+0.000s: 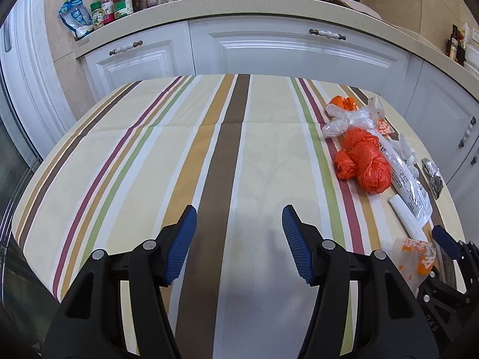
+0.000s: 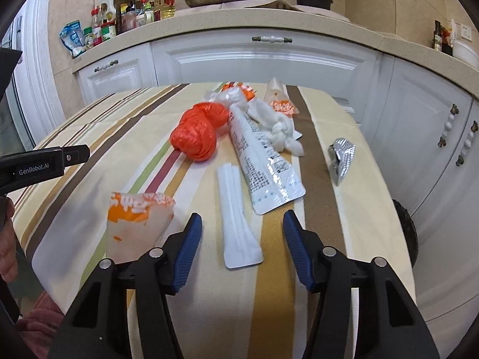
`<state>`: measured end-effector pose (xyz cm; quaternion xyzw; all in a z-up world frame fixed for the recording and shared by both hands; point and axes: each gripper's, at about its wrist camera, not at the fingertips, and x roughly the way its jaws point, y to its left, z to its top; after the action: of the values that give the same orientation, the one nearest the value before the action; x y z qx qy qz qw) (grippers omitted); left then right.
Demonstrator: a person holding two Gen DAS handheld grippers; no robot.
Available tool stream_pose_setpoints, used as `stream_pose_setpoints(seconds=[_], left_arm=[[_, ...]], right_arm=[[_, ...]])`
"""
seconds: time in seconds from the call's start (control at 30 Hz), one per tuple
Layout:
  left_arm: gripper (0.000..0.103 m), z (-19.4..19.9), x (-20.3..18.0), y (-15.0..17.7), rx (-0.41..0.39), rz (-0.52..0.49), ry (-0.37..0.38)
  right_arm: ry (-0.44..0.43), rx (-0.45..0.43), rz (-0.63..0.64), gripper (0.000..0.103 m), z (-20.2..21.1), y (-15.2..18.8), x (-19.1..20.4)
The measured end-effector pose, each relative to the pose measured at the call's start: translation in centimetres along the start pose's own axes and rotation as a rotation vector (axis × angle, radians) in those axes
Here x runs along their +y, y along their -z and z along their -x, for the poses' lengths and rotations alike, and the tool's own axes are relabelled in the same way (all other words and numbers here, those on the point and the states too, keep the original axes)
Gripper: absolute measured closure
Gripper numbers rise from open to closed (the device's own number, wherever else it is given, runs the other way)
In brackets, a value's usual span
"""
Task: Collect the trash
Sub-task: 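Grasp the white plastic strip with the right tool, then grasp the clear orange-printed bag with the left tool while the right tool holds the strip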
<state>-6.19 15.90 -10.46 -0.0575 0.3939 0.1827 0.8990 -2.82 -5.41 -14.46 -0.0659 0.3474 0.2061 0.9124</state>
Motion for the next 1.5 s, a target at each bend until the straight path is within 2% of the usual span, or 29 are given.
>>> stream_pose_setpoints(seconds=[0.07, 0.23, 0.83, 1.2, 1.5], left_arm=[[0.045, -0.1, -0.2, 0.1, 0.002, -0.001, 0.007], [0.045, -0.2, -1.1, 0.2, 0.008, -0.011, 0.023], [0.045, 2.3, -5.7, 0.7, -0.029, -0.095, 0.070], [0.045, 3.5, -8.3, 1.5, -0.029, -0.153, 0.110], [0.044, 3.8, -8.1, 1.7, -0.031, -0.148, 0.120]], right_arm=[[-0.008, 0.002, 0.007, 0.063, -0.1, 0.2, 0.1], [-0.034, 0.002, 0.026, 0.080, 0.1, 0.3, 0.6], [-0.042, -0.064, -0.024, 0.080, 3.4, 1.1, -1.7], [0.003, -0.051, -0.090, 0.080, 4.6, 3.2, -4.2], [-0.004, -0.007, -0.097, 0.080, 3.9, 3.1, -4.5]])
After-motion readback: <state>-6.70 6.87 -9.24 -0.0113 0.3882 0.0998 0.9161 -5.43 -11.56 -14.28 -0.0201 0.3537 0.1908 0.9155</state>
